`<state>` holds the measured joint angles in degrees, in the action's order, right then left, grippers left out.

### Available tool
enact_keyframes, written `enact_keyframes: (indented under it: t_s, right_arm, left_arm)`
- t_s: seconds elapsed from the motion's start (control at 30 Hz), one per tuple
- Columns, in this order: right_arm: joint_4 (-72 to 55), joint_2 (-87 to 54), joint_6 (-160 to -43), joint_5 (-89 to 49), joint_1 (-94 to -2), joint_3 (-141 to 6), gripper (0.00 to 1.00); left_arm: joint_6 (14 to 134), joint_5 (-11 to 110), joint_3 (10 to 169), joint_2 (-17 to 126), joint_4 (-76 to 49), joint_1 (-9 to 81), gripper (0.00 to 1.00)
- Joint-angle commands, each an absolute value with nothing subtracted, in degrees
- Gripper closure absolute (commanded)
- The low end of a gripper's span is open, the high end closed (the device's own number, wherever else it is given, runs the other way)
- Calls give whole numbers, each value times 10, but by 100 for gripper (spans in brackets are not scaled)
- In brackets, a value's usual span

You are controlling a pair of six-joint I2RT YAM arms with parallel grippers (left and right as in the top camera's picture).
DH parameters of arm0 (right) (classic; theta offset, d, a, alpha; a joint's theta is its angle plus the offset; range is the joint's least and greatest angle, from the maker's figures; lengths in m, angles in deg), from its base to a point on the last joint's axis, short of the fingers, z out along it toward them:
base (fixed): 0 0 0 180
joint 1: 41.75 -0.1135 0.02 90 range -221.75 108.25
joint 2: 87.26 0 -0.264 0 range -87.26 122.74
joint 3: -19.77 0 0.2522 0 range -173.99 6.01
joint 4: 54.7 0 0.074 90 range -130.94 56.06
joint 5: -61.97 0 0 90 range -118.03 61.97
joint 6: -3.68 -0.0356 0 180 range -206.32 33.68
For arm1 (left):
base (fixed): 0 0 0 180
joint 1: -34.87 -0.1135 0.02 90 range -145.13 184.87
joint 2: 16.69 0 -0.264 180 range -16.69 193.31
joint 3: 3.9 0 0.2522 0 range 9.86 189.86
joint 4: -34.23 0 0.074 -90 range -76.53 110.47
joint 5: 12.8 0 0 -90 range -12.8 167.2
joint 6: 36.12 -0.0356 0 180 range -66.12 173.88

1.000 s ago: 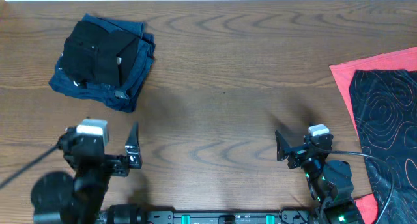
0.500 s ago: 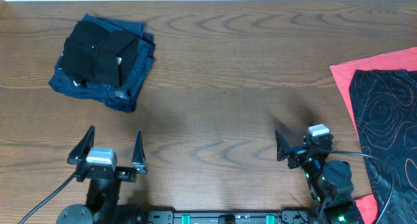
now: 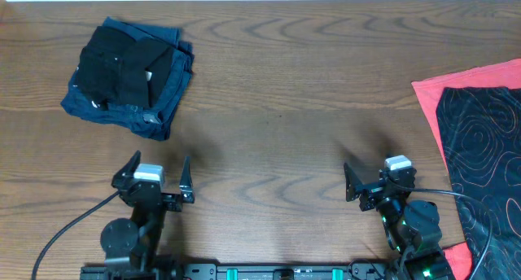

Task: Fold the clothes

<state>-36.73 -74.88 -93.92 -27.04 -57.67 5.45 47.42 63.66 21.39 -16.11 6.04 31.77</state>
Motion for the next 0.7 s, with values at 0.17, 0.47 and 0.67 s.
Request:
enact_keyframes:
  t_s: [0.17, 0.47, 0.67]
  right_arm:
    - [-367, -748, -946, -276, -574, 57, 1]
    - [-367, -748, -946, -276, -574, 57, 1]
    - [-367, -748, -946, -276, -574, 57, 1]
  left_arm:
    - [469, 633, 136, -166, 87, 321, 2]
    - [468, 636, 129, -166, 110, 322, 2]
    - [468, 636, 129, -165, 110, 322, 2]
